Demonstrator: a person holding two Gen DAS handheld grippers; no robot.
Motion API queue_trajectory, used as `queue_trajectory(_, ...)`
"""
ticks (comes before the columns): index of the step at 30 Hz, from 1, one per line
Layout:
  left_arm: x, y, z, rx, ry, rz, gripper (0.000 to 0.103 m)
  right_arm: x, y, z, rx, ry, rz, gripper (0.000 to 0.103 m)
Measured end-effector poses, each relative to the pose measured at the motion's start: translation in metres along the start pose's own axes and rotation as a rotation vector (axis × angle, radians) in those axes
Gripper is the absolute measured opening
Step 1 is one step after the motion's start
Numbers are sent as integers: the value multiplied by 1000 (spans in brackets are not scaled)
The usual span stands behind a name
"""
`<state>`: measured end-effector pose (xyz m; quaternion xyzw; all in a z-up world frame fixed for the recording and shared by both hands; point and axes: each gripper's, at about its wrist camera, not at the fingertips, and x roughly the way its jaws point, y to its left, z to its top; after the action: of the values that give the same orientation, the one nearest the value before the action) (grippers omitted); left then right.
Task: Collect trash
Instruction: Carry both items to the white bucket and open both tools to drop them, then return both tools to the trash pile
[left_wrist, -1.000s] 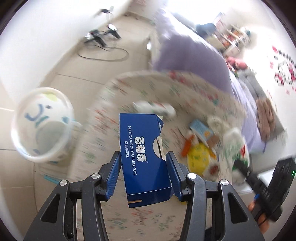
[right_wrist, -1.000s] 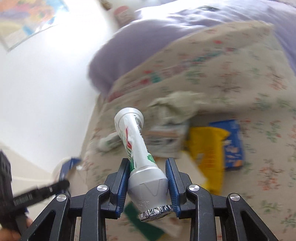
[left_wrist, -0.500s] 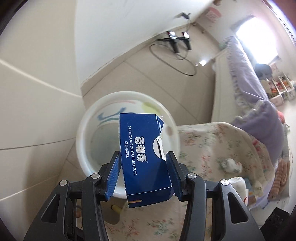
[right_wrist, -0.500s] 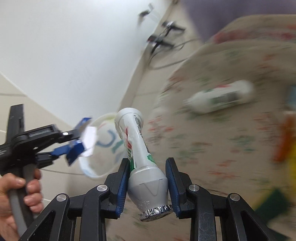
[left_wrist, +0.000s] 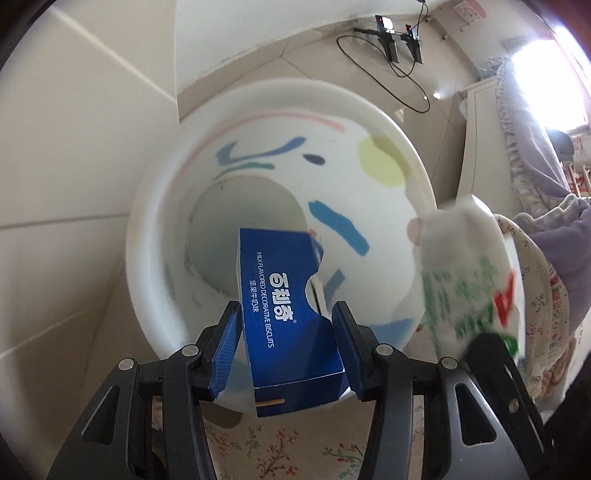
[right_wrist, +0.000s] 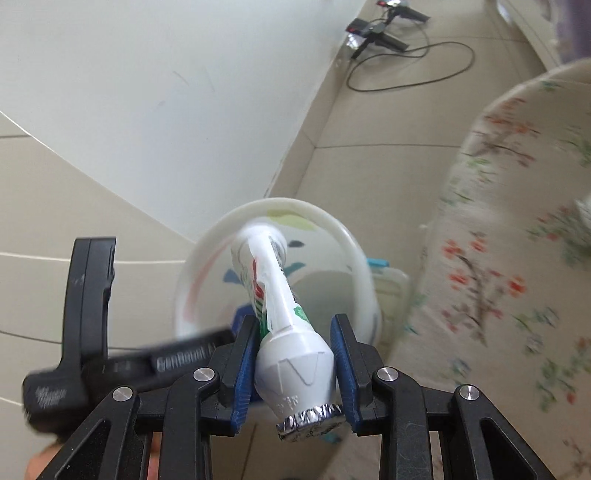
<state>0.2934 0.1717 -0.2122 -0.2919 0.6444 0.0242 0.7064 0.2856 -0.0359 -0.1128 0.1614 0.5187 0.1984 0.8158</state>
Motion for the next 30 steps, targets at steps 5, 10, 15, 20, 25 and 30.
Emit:
queue_trajectory(5, -13, 10, 7, -36, -56, 29, 45, 37, 9, 13, -28, 41, -19, 35)
queue_trajectory(10, -26, 6, 9, -32, -92, 25, 46, 47, 11, 7, -32, 44, -26, 37)
queue_trajectory(15, -38, 3, 7, -65, -109, 33, 46, 39, 8, 6, -22, 30, -16, 47)
queue_trajectory(20, -64, -17, -3, -11, -182, 56, 47, -6, 10, -12, -52, 13, 5, 47)
queue_trajectory(25, -75, -54, -24, 90, -201, 21, 47, -66, -2, -23, -89, -55, -33, 49)
queue_trajectory(30, -73, -111, -67, 256, -217, 5, 63, -159, -27, -33, -98, -190, -118, 57)
